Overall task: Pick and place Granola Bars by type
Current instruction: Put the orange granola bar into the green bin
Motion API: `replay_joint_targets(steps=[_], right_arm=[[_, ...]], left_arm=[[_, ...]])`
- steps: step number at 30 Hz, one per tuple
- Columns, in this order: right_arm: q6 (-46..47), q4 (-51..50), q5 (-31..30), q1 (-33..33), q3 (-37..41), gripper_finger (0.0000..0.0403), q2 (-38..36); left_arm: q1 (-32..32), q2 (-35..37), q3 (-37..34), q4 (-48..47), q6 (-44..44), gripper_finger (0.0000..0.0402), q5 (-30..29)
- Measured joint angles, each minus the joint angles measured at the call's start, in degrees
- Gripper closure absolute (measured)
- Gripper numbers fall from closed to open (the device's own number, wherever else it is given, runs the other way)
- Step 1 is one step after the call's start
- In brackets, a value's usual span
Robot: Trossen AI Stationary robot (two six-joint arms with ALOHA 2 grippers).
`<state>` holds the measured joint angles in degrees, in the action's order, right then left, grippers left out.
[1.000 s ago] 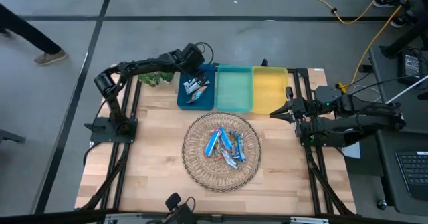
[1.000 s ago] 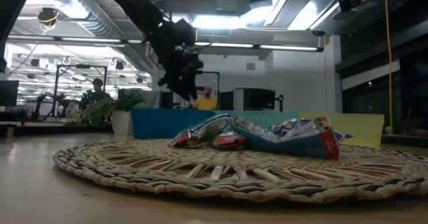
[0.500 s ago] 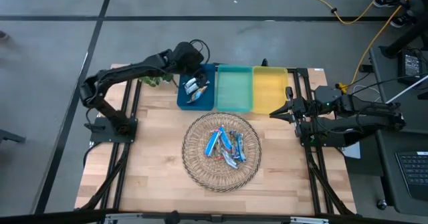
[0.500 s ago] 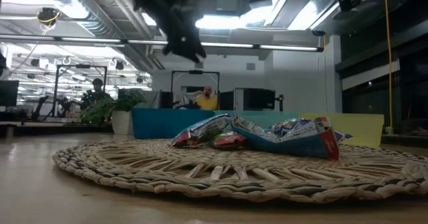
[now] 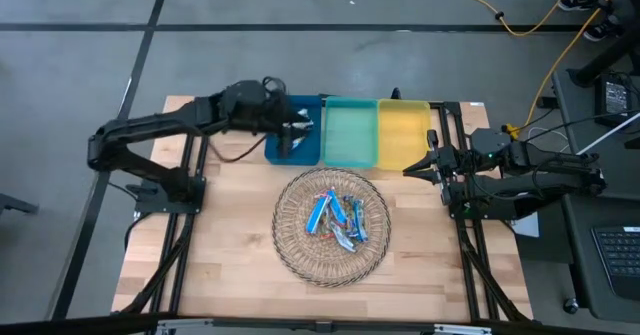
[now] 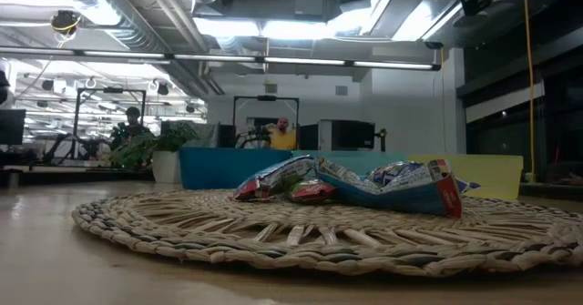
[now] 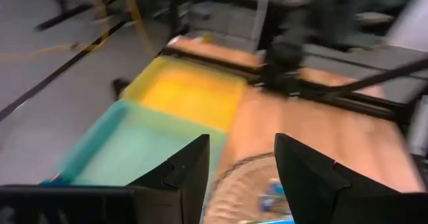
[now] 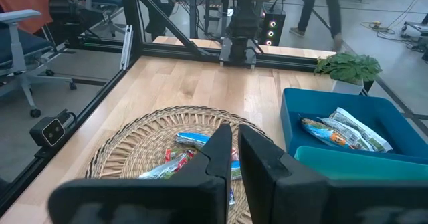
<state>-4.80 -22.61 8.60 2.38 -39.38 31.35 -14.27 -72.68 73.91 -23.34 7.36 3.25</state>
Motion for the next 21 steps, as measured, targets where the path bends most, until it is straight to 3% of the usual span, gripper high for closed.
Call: replay_joint_targets(steps=[10,21], right_arm=[[0.0,0.0,0.0,0.0,0.0,0.037,0.0],[0.0,0.0,0.0,0.0,0.0,0.037,0.0]], left_arm=[[13.0,2.9,0.0,4.8,0.4,0.0242,0.6],[22.1,0.4,0.0,5.2,4.5,0.0243,0.4]])
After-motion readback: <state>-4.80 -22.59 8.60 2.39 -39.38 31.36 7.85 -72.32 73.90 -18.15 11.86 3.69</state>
